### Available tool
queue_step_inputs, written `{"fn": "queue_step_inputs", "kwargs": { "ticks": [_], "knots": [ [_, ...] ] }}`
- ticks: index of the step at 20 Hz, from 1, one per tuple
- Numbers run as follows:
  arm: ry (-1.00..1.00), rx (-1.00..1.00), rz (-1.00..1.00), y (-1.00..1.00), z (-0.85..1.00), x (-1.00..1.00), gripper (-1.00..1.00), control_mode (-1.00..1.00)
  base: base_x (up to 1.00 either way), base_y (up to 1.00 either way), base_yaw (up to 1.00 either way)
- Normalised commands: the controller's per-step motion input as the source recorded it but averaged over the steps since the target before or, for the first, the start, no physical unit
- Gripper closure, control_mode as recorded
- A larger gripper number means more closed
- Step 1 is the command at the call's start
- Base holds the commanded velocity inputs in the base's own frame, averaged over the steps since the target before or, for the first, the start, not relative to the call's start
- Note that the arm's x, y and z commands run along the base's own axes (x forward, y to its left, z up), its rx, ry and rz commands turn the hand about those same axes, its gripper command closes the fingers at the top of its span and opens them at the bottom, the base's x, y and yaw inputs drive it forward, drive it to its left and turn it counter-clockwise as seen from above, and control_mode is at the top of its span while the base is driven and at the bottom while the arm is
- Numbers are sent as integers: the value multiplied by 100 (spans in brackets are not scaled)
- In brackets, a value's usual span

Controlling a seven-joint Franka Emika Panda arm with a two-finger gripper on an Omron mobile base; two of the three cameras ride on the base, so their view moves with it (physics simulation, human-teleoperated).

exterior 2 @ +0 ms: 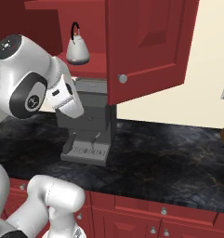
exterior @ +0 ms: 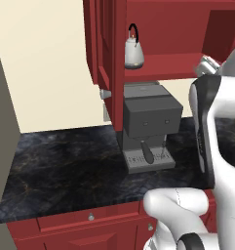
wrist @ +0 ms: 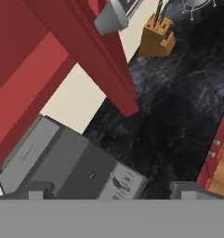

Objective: Open the cabinet, pick the kettle from the cabinet, and place it in the sink.

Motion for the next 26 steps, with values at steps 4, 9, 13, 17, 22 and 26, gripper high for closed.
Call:
{"fn": "queue_step_inputs", "kwargs": {
  "ticks": [4,9,13,17,22,26],
  "knots": [
    [-9,29,-35,31,5,19,-100,-100,0,0,0],
    [-16,42,-26,17,3,29,-100,-100,0,0,0],
    [-18,39,-27,1,0,44,-100,-100,0,0,0],
    [-32,23,-27,1,0,44,-100,-100,0,0,0],
    [-28,0,-37,2,0,43,-100,-100,0,0,0],
    [-15,-2,-37,-1,0,39,-100,-100,0,0,0]
  ]
}}
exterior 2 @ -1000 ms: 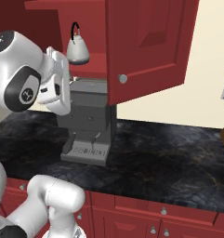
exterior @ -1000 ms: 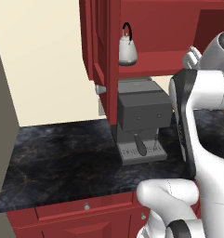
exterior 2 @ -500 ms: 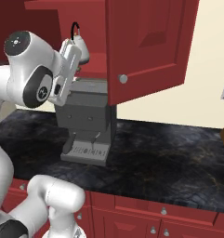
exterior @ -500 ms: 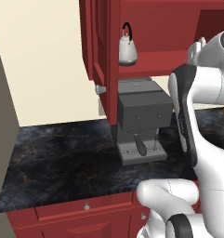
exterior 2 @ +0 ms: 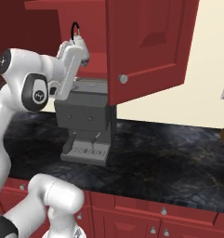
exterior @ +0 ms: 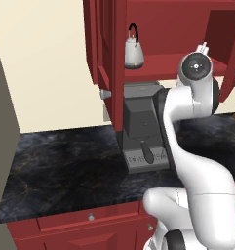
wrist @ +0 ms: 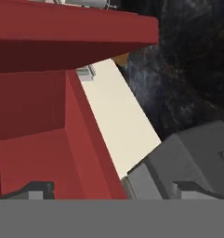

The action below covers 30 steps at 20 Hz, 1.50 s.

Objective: Open the cabinet, pick the kettle from the cabinet, and place it in the sink.

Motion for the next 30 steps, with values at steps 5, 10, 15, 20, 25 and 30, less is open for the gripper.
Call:
{"fn": "queue_step_inputs", "kwargs": {
  "ticks": [5,10,15,20,25,30],
  "knots": [
    [-4,-2,-28,-7,1,31,-100,-100,0,0,0],
    [-1,0,-17,-17,15,23,-100,-100,0,0,0],
    [0,0,-13,-13,1,10,-100,-100,0,0,0],
    [0,1,-6,-18,-11,3,-100,-100,0,0,0],
    [0,0,-10,-25,-11,0,-100,-100,0,0,0],
    [0,0,-13,-29,-8,0,-100,-100,0,0,0]
  ]
}}
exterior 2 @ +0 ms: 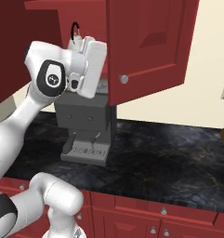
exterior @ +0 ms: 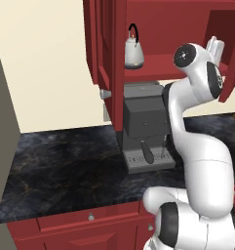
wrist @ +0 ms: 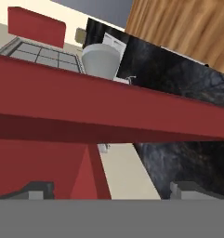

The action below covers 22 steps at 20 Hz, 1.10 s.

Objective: Open the cabinet, pick the kettle from the cabinet, and place it in the sink.

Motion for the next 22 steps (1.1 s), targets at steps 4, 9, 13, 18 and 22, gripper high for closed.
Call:
{"fn": "queue_step_inputs", "kwargs": {
  "ticks": [4,9,13,18,22],
  "knots": [
    [-2,0,-13,-31,-8,-11,-100,-100,0,0,0],
    [0,0,-14,-33,-6,-20,-100,-100,0,0,0],
    [-1,1,-12,-40,-3,-35,-100,-100,0,0,0],
    [-1,3,-9,-50,0,-39,-100,-100,0,0,0],
    [0,2,-3,-66,0,-29,-100,-100,0,0,0]
  ]
}}
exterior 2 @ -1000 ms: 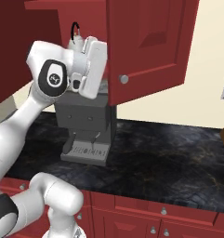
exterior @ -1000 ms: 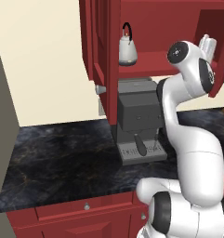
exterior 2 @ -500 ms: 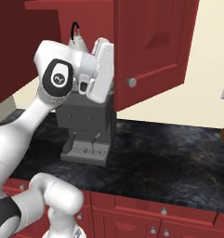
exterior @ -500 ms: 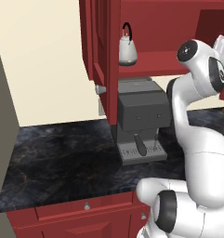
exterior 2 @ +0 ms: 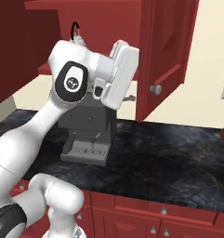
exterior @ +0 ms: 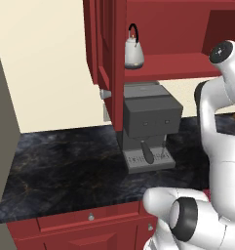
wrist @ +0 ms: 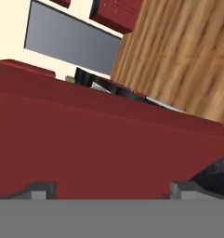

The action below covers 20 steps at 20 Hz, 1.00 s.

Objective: Open the cabinet, pick the kettle from the cabinet, and place it in the sink.

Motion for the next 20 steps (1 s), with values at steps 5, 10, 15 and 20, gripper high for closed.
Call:
{"fn": "queue_step_inputs", "kwargs": {
  "ticks": [5,10,15,20],
  "knots": [
    [0,0,0,-70,0,-24,-100,-100,0,0,0],
    [0,0,0,-72,0,-20,-100,-100,0,0,0],
    [4,0,0,-68,0,-16,-100,-100,0,0,0],
    [8,-1,2,-26,-1,-8,-100,-100,0,0,0]
  ]
}}
